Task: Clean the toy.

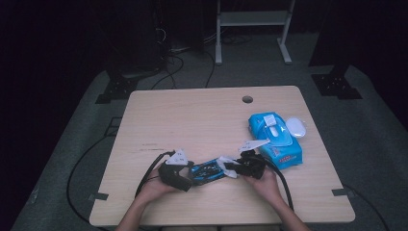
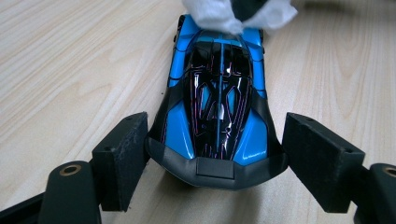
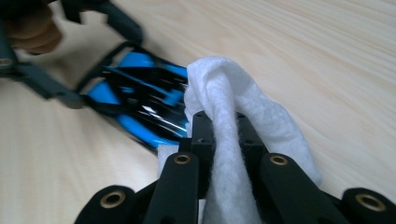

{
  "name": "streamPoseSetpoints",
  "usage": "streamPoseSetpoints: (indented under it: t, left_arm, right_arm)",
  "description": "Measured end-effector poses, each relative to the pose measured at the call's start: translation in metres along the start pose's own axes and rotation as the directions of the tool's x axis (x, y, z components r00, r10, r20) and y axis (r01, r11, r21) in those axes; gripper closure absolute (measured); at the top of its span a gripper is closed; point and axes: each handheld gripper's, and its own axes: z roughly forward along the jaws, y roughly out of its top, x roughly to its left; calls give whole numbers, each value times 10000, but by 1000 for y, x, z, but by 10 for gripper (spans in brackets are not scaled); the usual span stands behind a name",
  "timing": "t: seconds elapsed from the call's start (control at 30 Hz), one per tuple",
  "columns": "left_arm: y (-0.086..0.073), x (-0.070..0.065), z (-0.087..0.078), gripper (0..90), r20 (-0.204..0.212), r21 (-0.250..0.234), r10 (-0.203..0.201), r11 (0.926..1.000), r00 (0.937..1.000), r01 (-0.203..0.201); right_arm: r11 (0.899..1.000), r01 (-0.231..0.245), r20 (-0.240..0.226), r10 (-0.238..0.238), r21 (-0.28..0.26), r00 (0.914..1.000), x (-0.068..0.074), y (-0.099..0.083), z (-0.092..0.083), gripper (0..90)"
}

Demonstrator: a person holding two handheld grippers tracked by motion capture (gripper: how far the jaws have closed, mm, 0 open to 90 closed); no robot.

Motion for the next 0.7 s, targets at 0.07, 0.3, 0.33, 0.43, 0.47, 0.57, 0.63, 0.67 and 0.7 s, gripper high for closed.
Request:
streamPoseSetpoints:
  t: [0.07,0.3,0.33,0.43,0.47,0.57,0.63,0.67,0.7]
  left_arm:
    - [0,1,0,235,32,41,8,10000,10000,-8]
    - [1,-1,1,236,-63,120,95,9999,9999,-95]
    - [1,-1,1,236,-60,110,91,9999,9999,-90]
    - [1,0,1,236,-36,76,70,9999,10000,-70]
    - [0,0,1,236,-34,53,70,10000,10000,-70]
    - [0,-1,0,236,-76,93,94,9999,9999,-93]
    - [0,-1,0,236,-86,127,131,9998,9999,-130]
    - [0,-1,0,236,-90,128,115,9999,9999,-114]
    - [0,-1,0,236,-111,155,129,9998,9999,-127]
  right_arm:
    - [9994,342,-82,-341,71,9994,7,3,4,806]
    - [9984,-558,451,555,54,9974,-19,-8,-9,809]
    - [9982,-597,463,594,50,9972,-20,-9,-9,810]
    - [9986,-497,622,487,156,9969,-17,-7,-8,810]
    - [9987,-491,580,484,119,9971,-18,-7,-8,810]
    - [9959,-899,512,892,113,9947,-26,-7,-8,810]
    - [9965,-764,834,734,334,9938,-28,-8,-7,810]
    - [9960,-815,821,783,361,9935,-28,-9,-7,810]
    - [9958,-871,774,846,296,9934,-27,-8,-7,810]
